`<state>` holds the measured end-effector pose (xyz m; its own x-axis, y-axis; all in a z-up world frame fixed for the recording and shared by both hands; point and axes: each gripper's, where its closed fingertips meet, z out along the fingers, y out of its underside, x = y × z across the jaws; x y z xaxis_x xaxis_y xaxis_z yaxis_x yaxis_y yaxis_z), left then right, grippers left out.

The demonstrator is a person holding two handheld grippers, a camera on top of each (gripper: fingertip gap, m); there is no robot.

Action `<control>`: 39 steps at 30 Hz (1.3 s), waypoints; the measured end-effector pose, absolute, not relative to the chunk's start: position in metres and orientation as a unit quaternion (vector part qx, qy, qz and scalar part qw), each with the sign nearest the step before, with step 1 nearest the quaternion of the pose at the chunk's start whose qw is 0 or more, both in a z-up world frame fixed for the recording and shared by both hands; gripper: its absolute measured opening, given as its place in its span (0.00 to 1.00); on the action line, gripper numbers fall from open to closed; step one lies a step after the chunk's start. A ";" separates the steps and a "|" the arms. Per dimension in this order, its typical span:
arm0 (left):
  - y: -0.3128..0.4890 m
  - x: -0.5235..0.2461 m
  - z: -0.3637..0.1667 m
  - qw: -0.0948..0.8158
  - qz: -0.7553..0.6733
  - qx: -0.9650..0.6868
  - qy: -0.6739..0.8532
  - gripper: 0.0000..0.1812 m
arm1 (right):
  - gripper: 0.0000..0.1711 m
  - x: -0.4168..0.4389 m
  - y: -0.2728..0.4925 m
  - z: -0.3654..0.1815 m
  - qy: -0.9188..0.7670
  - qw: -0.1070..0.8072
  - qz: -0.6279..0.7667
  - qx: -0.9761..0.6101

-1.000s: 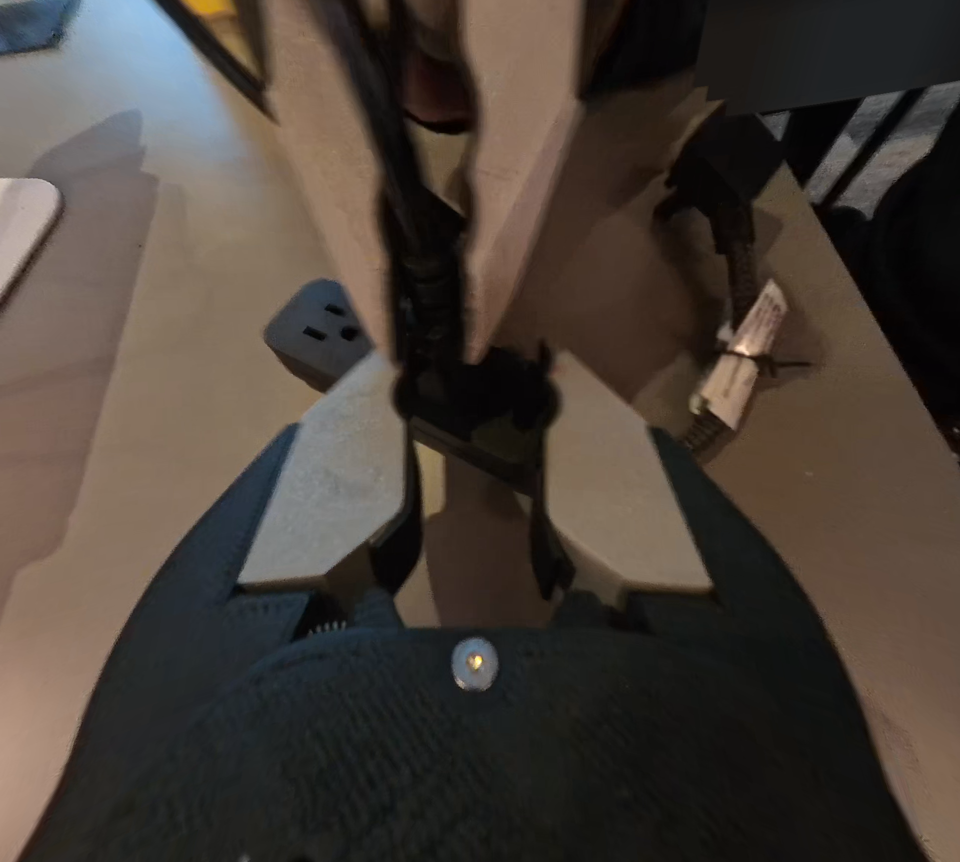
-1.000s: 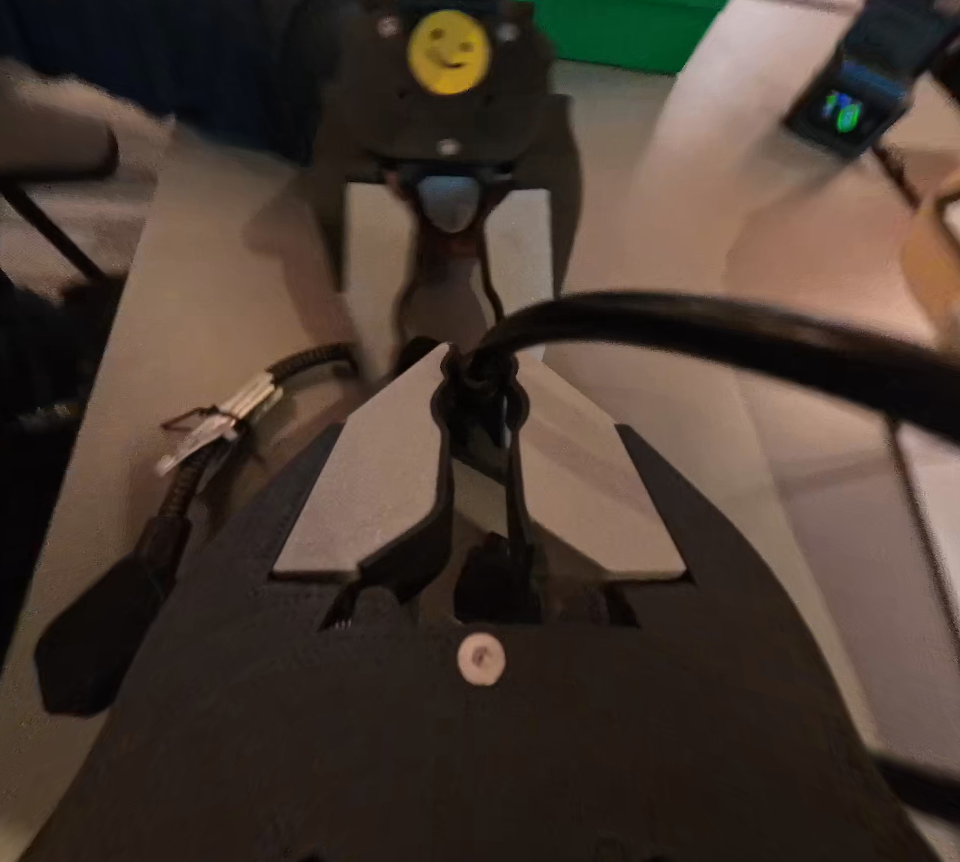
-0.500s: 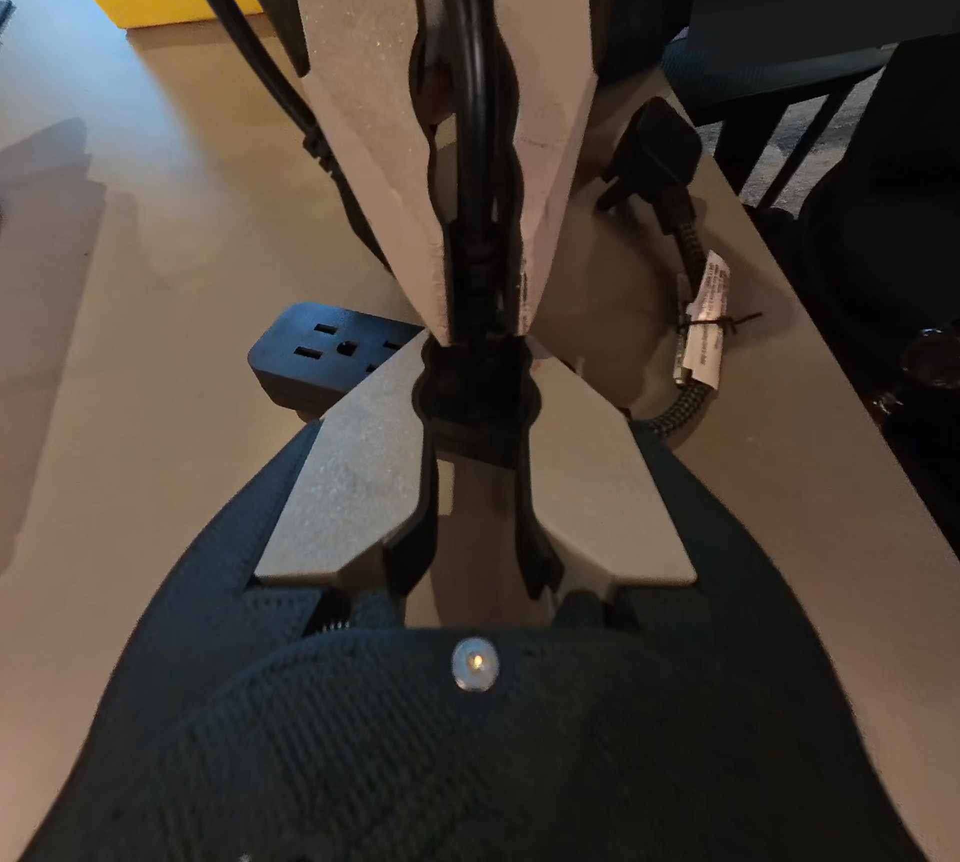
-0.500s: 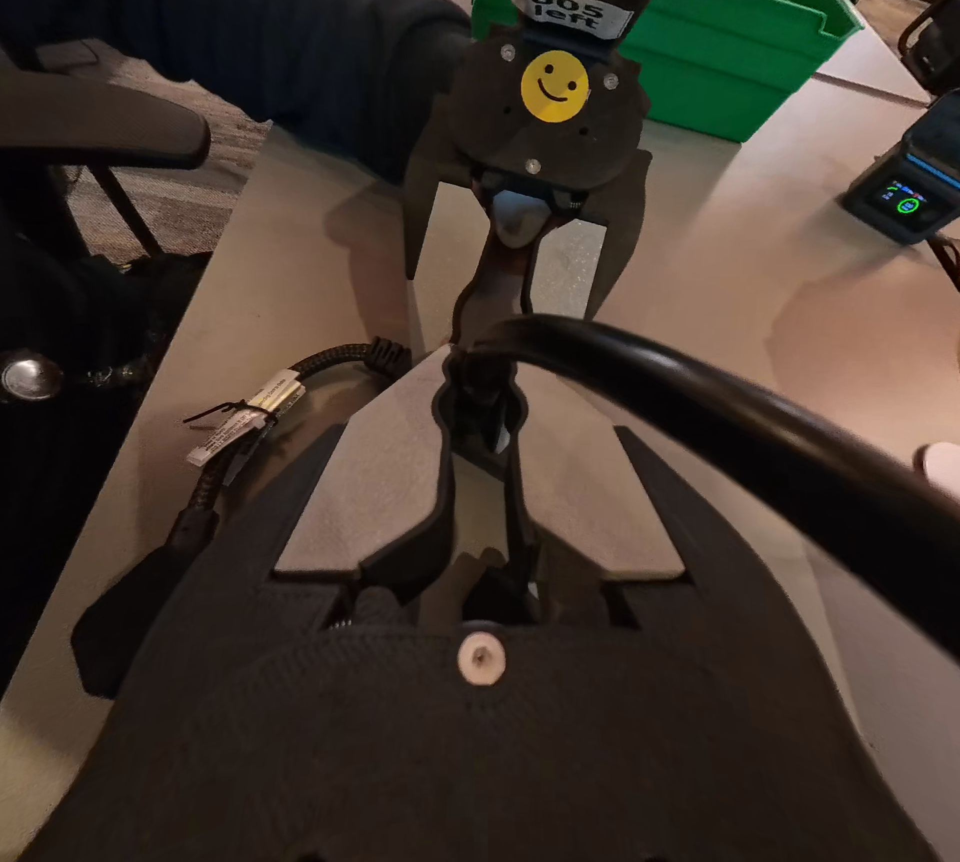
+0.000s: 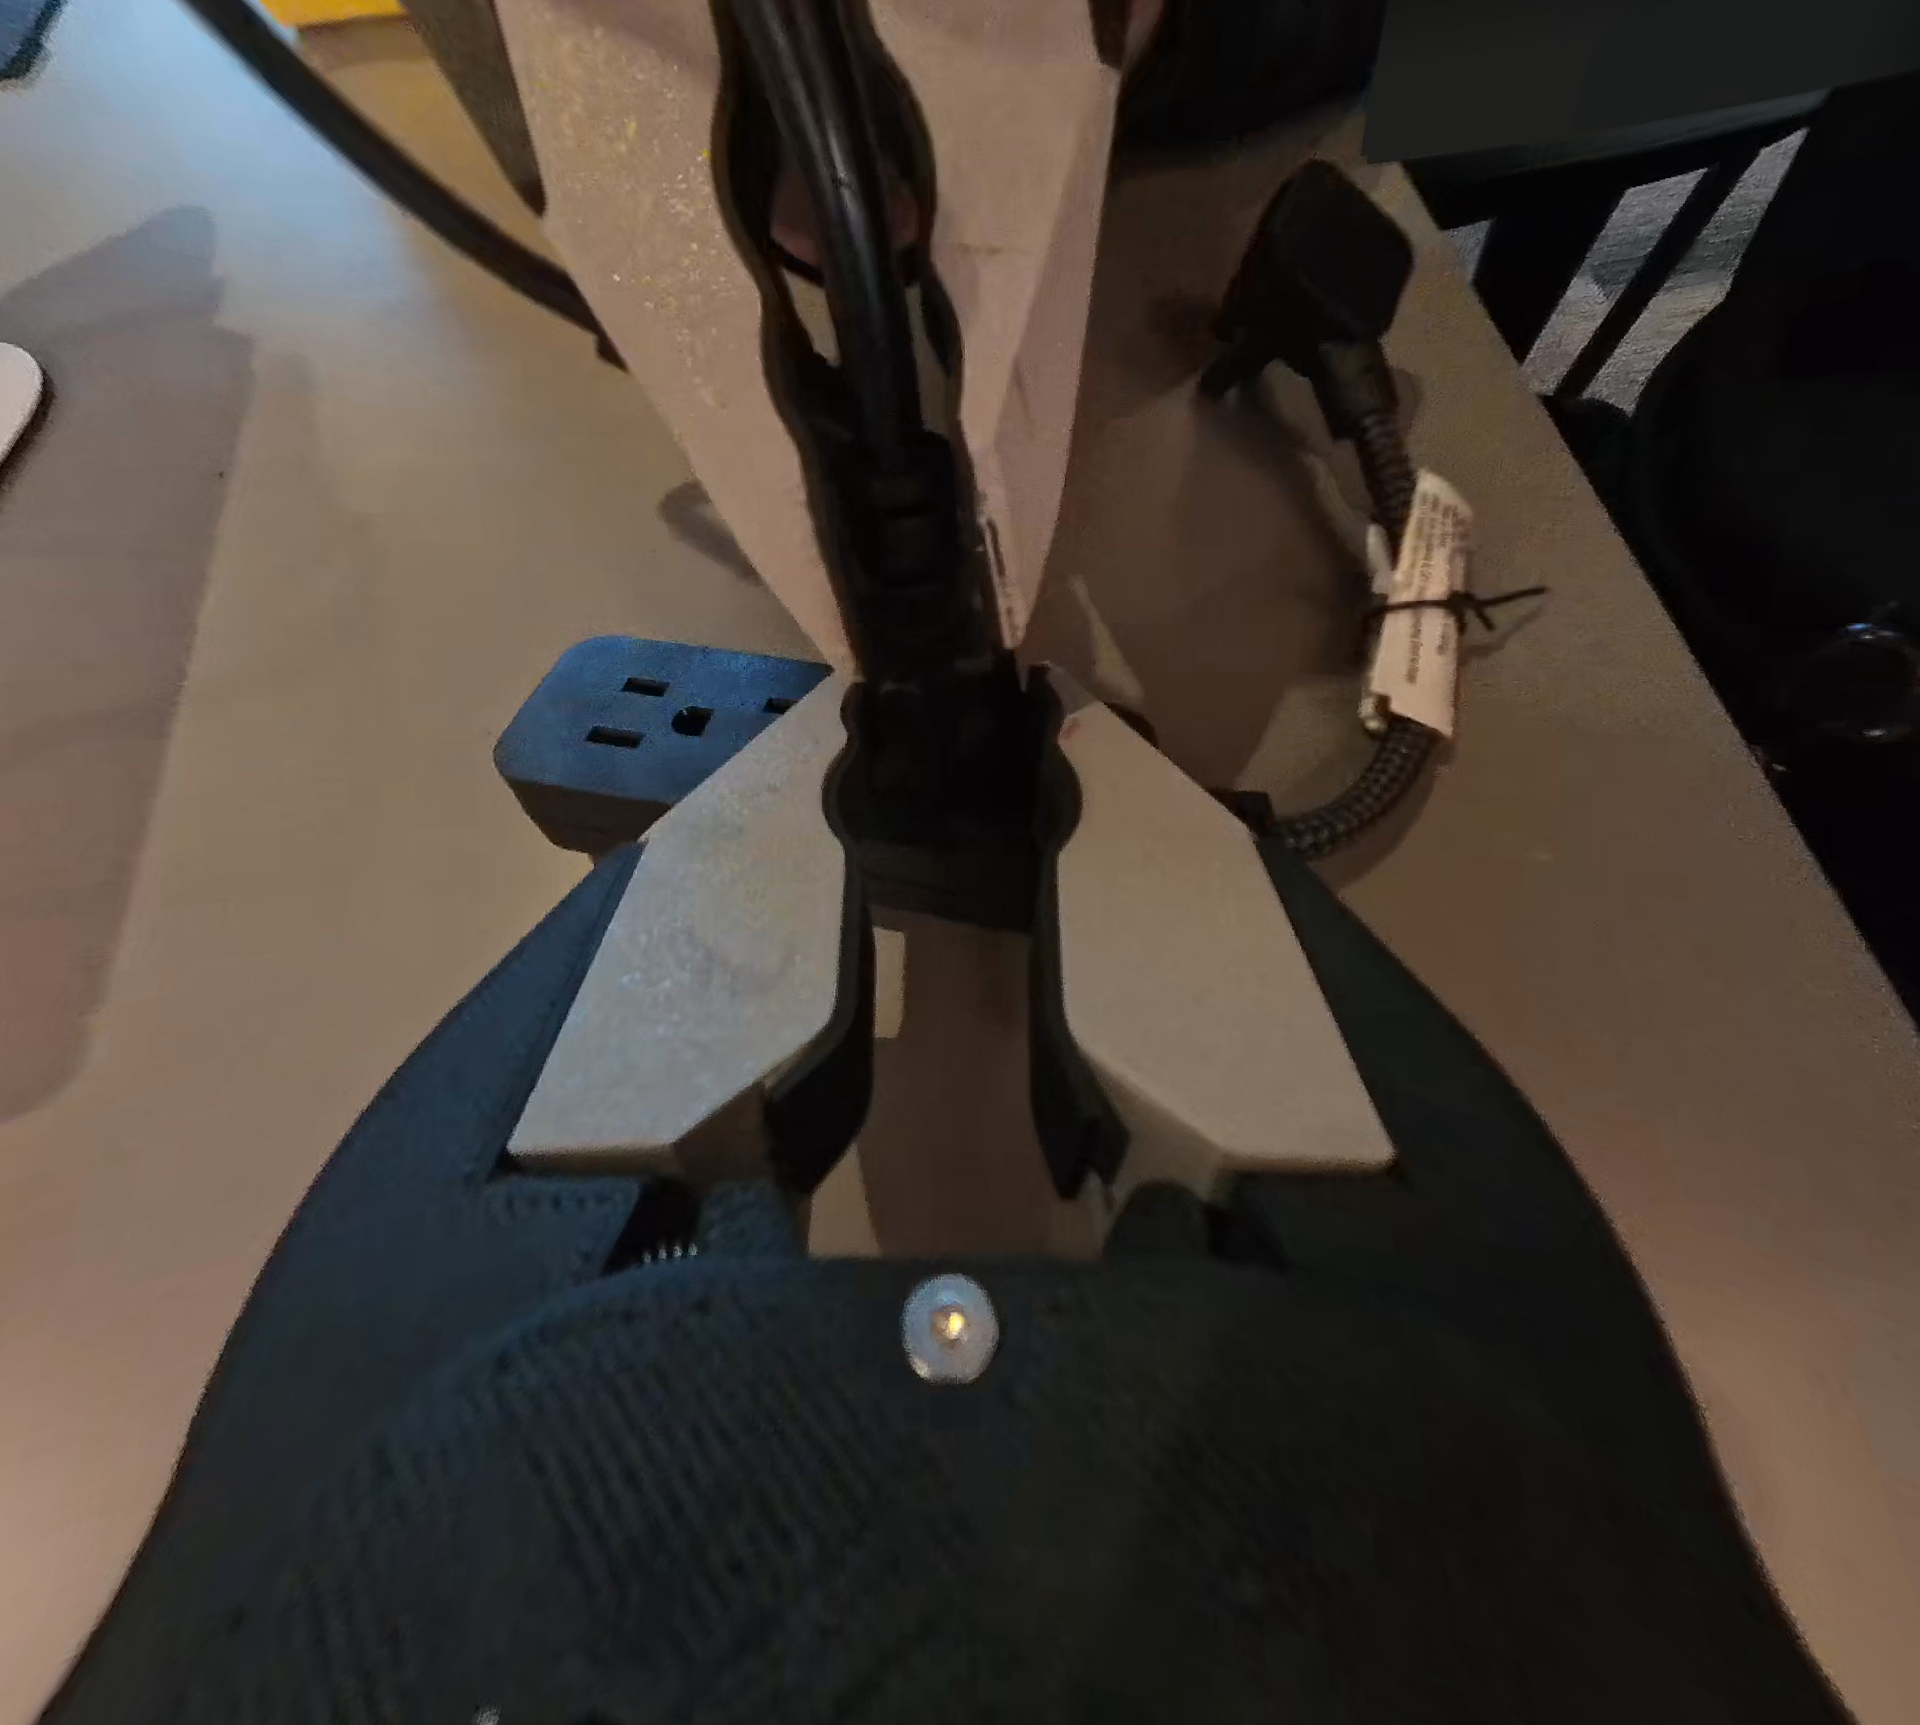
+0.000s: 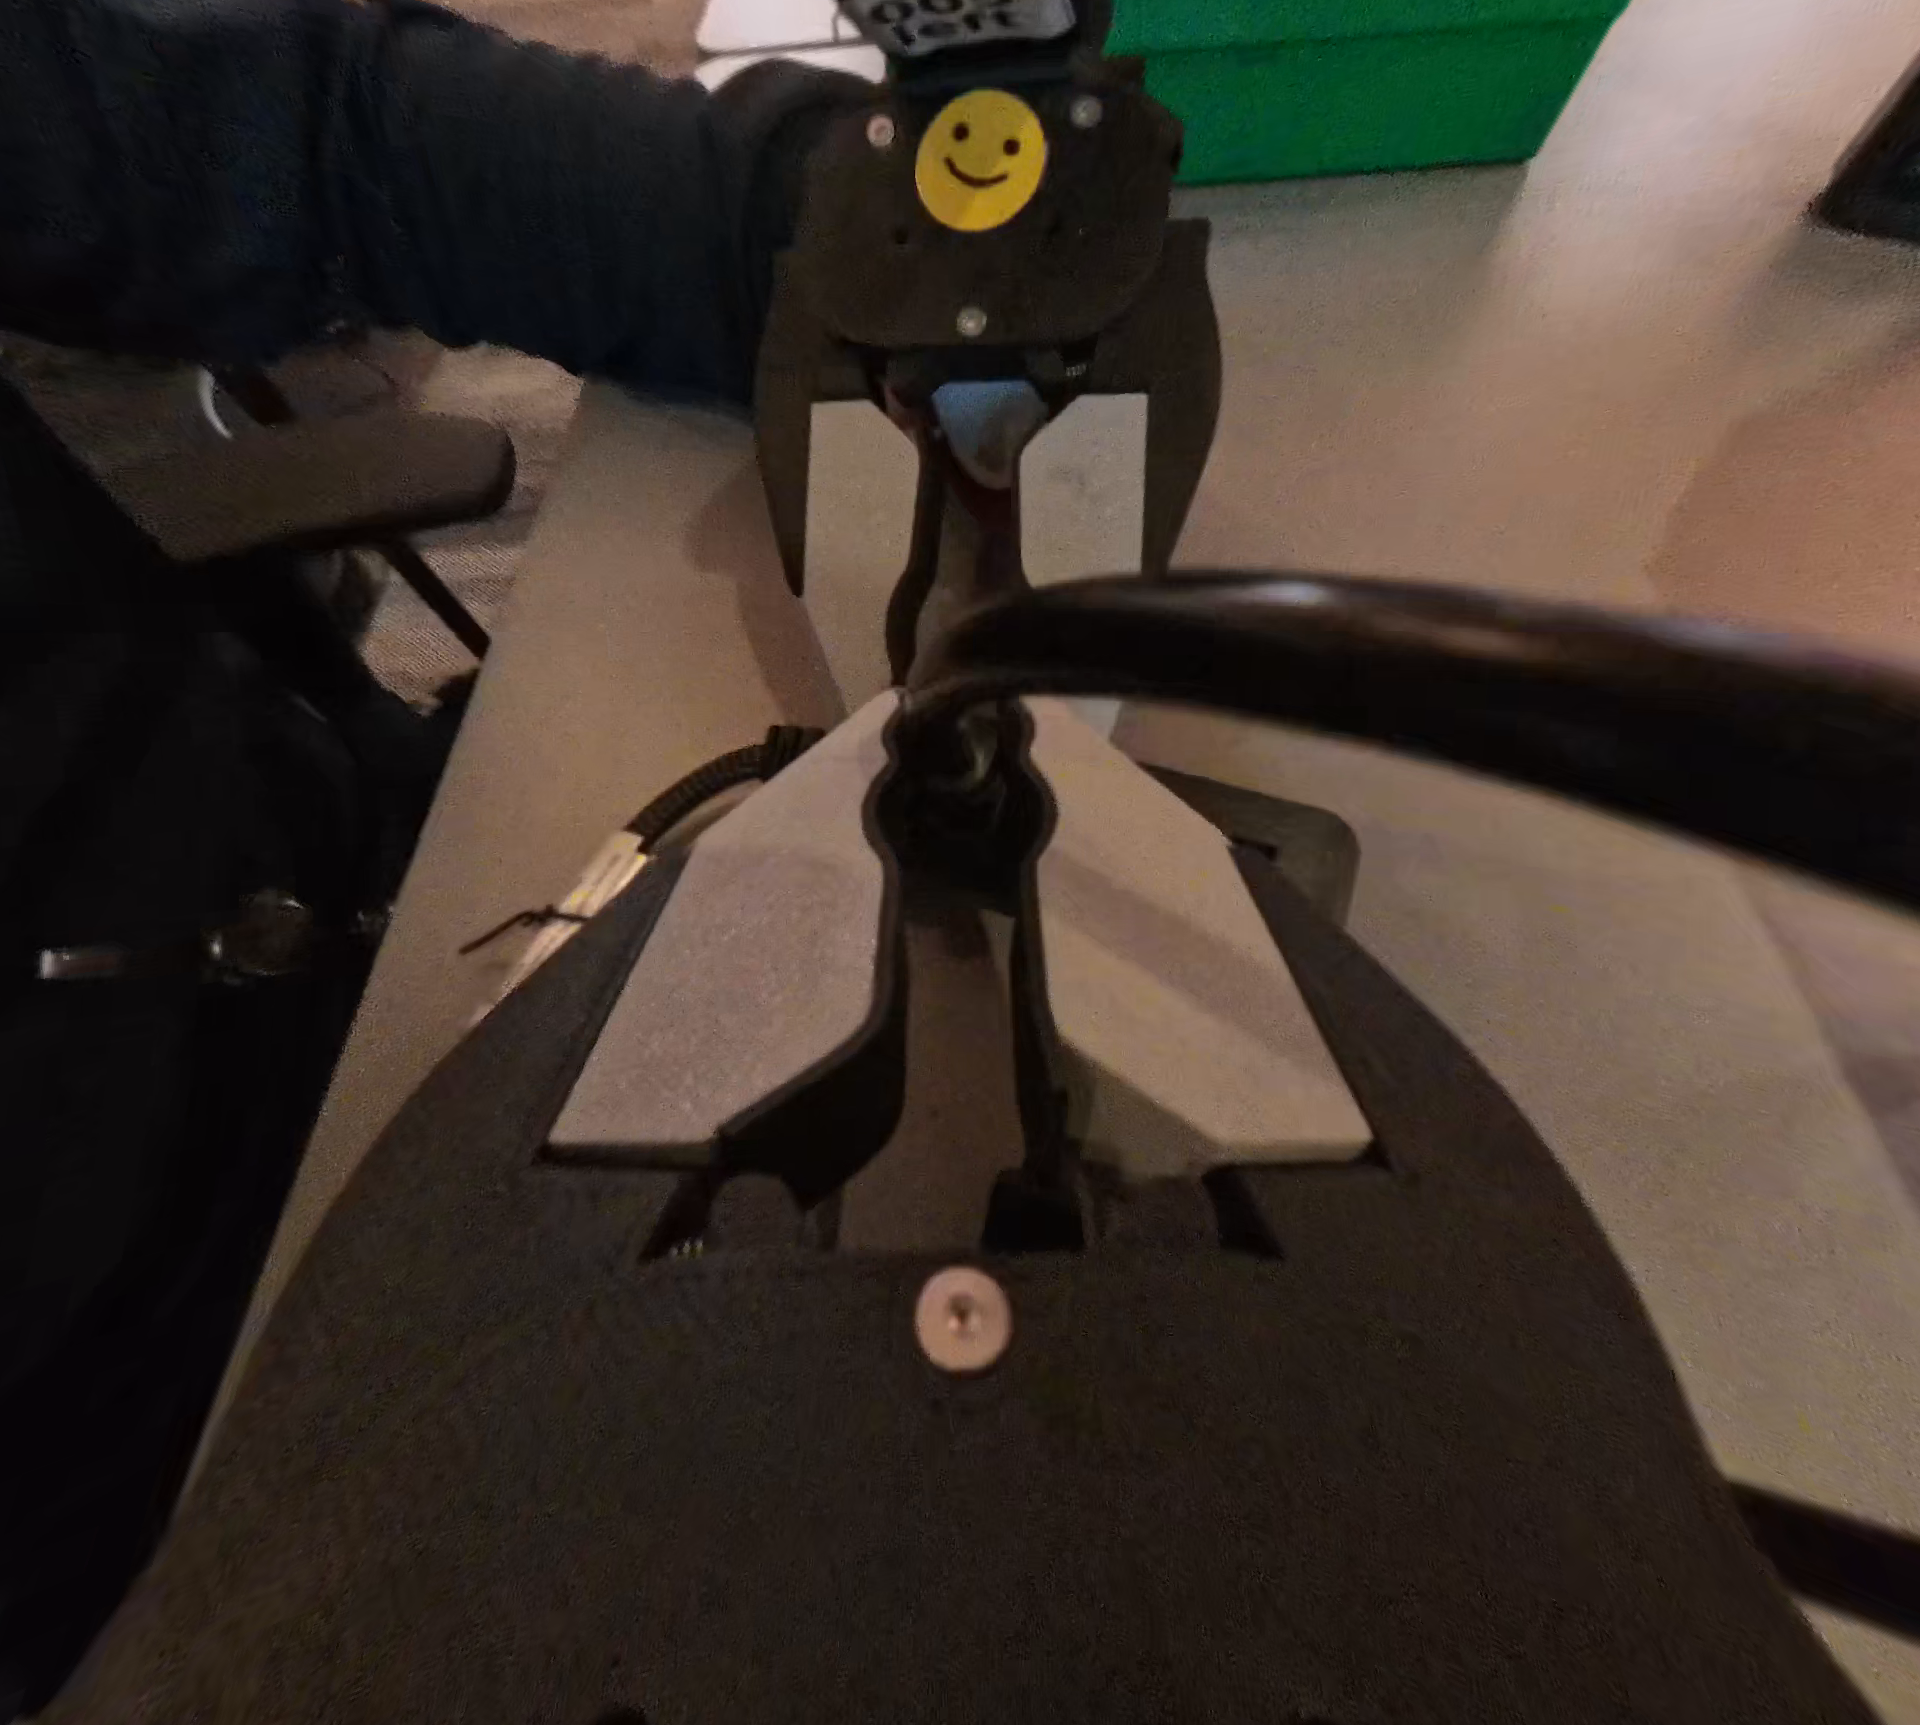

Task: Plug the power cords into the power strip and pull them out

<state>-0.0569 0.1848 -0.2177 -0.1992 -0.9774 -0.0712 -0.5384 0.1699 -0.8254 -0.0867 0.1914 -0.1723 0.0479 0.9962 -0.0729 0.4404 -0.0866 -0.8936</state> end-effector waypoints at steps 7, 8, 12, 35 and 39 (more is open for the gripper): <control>0.184 -0.058 -0.218 0.317 -0.349 -0.557 0.684 0.16 | 0.07 -0.086 0.195 -0.174 -0.607 0.401 0.288 -0.622; 0.187 -0.056 -0.218 0.322 -0.345 -0.561 0.681 0.16 | 0.06 -0.085 0.195 -0.174 -0.602 0.400 0.289 -0.628; 0.175 -0.058 -0.218 0.308 -0.358 -0.541 0.696 0.16 | 0.07 -0.088 0.185 -0.175 -0.645 0.428 0.218 -0.594; 0.177 -0.057 -0.220 0.283 -0.373 -0.557 0.686 0.15 | 0.07 -0.083 0.192 -0.176 -0.646 0.422 0.193 -0.607; 0.187 -0.054 -0.219 0.300 -0.364 -0.576 0.668 0.15 | 0.07 -0.084 0.194 -0.174 -0.652 0.438 0.144 -0.602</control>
<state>-0.0535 0.1874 -0.2190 -0.1564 -0.9875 0.0187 -0.5514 0.0716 -0.8312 -0.0836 0.1945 -0.1735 0.1082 0.9111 0.3978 0.6596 0.2337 -0.7144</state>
